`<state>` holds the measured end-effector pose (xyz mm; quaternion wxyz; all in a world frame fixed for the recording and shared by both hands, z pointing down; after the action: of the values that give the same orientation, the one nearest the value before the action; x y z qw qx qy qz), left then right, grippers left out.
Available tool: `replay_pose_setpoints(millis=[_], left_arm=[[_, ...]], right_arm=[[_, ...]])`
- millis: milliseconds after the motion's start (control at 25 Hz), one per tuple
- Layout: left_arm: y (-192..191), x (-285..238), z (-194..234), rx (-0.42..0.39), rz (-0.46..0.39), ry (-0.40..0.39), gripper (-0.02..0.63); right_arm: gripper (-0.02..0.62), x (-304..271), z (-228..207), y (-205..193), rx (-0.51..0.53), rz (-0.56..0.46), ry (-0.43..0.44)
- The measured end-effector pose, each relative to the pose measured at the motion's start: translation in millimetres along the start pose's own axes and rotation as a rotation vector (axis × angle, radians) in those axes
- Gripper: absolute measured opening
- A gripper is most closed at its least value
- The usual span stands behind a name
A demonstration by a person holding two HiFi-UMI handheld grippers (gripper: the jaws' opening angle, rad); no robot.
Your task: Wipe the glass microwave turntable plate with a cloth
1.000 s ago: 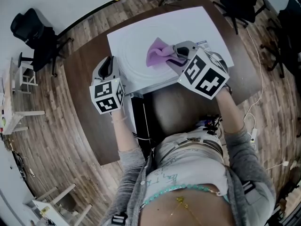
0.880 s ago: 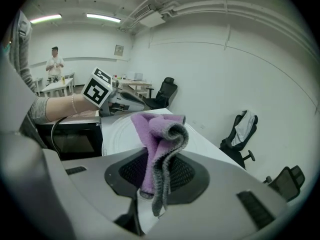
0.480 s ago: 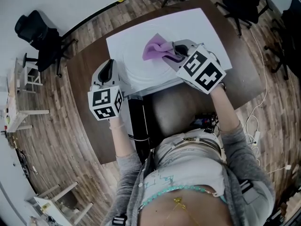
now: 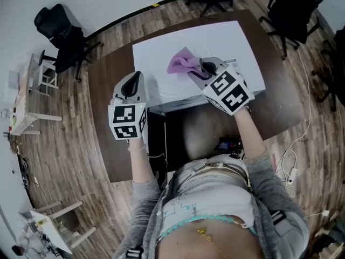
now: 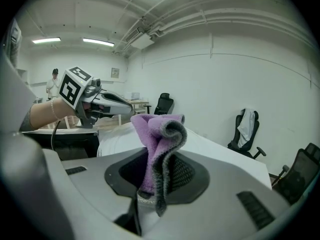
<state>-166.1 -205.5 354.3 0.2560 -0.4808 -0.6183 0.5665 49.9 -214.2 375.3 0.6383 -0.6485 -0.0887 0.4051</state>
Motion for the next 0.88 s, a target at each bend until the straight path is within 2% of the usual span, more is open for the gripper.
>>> replay_pose_setpoints(millis=[440, 880], left_arm=[[6.5, -1.5, -30.6, 0.134, -0.023, -0.016, 0.012], [7.4, 8.0, -47.7, 0.151, -0.013, 0.038, 0.012]], right_arm=[[0.099, 1.2, 1.9, -3.6, 0.052, -0.072, -0.013], [0.099, 0.5, 9.9, 1.5, 0.1, -0.108, -0.032]])
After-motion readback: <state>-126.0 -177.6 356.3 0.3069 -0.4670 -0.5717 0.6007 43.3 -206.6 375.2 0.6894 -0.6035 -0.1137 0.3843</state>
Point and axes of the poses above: the fingertips, and each gripper's own axes: x backward along the fingers, z to its left, y out of its top, the point moved 7 cm from there along x, backward along the fingers, and after that the axes turned 4 degrees about -z, right-handed, at the moved point
